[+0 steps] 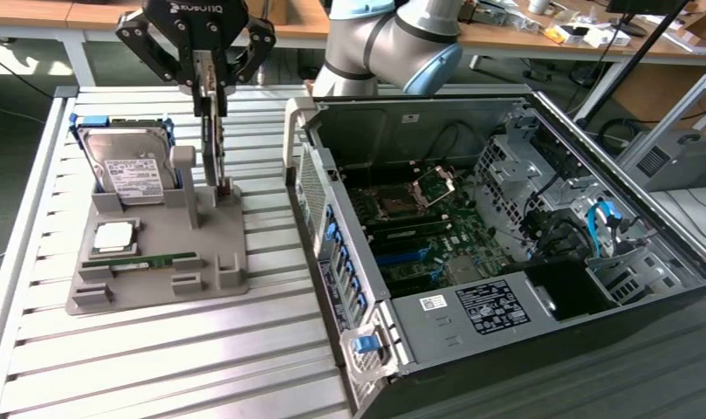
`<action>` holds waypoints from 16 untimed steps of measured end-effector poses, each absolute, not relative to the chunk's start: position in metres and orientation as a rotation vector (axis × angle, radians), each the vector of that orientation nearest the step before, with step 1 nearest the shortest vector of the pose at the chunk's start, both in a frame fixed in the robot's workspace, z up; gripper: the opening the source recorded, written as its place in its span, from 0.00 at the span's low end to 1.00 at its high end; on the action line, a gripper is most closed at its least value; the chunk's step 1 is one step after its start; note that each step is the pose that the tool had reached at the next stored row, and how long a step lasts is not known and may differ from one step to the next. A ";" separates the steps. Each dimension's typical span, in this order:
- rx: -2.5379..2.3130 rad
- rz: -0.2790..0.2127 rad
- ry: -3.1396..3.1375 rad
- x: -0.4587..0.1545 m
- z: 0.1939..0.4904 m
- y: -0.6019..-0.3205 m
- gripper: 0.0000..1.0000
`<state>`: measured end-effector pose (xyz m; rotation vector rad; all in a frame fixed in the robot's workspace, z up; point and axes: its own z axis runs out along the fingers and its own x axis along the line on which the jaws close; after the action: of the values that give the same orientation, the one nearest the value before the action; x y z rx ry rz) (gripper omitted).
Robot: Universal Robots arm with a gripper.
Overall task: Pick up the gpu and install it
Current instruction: 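Pick up the gpu and move the gpu toward the slot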
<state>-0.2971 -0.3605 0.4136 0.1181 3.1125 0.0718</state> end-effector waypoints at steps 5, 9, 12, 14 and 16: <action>0.118 0.072 3.112 -0.297 0.418 -0.360 0.27; 0.118 0.072 3.112 -0.297 0.420 -0.360 0.27; 0.118 0.072 3.112 -0.297 0.422 -0.360 0.27; 0.118 0.072 3.112 -0.297 0.424 -0.360 0.27; 0.118 0.072 3.112 -0.297 0.425 -0.360 0.27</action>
<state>-0.2971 -0.3605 0.4250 0.1180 3.1125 0.0718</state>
